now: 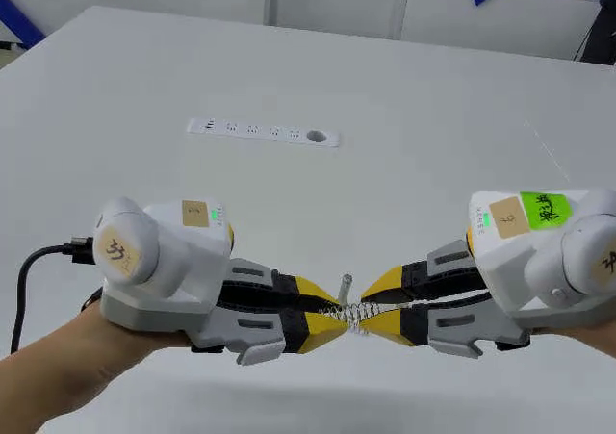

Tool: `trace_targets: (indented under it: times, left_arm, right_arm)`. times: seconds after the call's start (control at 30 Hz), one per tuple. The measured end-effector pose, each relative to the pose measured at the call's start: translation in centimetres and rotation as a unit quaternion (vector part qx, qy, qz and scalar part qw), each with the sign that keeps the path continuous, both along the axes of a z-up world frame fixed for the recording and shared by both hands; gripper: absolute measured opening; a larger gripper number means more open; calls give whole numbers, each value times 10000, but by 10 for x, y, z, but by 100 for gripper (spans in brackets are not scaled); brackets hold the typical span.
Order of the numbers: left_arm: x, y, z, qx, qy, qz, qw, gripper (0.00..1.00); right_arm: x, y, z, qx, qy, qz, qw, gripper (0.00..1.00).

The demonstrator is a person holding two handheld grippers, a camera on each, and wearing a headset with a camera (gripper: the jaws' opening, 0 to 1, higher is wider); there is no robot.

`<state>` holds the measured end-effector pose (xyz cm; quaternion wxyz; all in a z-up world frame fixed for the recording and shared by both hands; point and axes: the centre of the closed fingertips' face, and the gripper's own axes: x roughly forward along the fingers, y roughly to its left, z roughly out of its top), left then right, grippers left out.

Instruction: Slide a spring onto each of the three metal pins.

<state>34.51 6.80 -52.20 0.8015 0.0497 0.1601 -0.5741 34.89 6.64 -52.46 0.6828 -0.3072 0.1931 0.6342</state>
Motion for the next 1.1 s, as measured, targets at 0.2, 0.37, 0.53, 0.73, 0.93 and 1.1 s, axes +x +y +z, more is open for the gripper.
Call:
trace_targets:
  times: [0.2, 0.37, 0.53, 0.73, 0.93, 1.1]
  left_arm:
    - [-2, -2, 2, 43, -25, -203, 9998, 9]
    - [-4, -2, 8, 10, -67, -364, 9993, 9]
    - [-3, 0, 9, 9, -87, -362, 9993, 9]
    - [-3, -2, 10, -3, -147, -389, 9991, 9]
    - [-3, -4, 12, -54, -181, -385, 9991, 10]
    - [-2, -2, 14, -58, -234, -371, 9990, 10]
  right_arm:
    - [-3, 0, -3, -65, 75, 309, 9995, 13]
    - [-3, 1, -7, -136, 192, 408, 9989, 13]
    - [-4, 3, 0, 109, 410, 350, 9985, 12]
    - [-5, 3, 11, 350, 669, 274, 9968, 12]
    - [-6, 4, 20, 514, 780, 268, 9953, 12]
    - [-10, 11, 30, 822, 1037, 197, 9910, 12]
